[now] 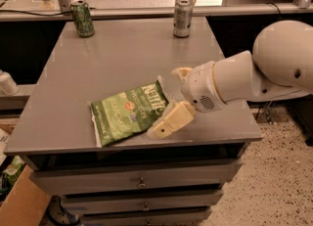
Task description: Move green jalapeno chip bag near 7up can
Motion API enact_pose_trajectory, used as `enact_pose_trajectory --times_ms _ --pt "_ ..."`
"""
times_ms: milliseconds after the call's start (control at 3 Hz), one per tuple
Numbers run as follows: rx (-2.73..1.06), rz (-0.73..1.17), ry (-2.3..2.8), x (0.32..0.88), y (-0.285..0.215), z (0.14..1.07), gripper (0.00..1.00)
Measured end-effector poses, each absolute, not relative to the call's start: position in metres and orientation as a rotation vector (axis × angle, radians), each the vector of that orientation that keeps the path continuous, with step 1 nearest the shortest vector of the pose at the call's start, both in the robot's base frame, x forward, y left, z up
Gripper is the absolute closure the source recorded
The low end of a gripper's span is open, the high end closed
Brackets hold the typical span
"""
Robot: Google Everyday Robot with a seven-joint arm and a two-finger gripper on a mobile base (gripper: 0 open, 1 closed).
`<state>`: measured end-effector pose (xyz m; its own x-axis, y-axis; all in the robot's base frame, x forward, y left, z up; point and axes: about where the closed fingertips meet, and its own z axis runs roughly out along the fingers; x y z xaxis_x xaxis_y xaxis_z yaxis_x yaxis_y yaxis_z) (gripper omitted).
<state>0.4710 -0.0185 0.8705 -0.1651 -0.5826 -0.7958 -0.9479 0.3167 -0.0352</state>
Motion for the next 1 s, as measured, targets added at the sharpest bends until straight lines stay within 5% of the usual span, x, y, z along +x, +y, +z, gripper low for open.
enact_pose_trajectory --times_ms 333,1000 --pt "-1.312 0.658 1.847 0.482 -0.011 0.853 0.0" --pt "-1.251 0.687 1.881 0.488 -0.007 0.825 0.4"
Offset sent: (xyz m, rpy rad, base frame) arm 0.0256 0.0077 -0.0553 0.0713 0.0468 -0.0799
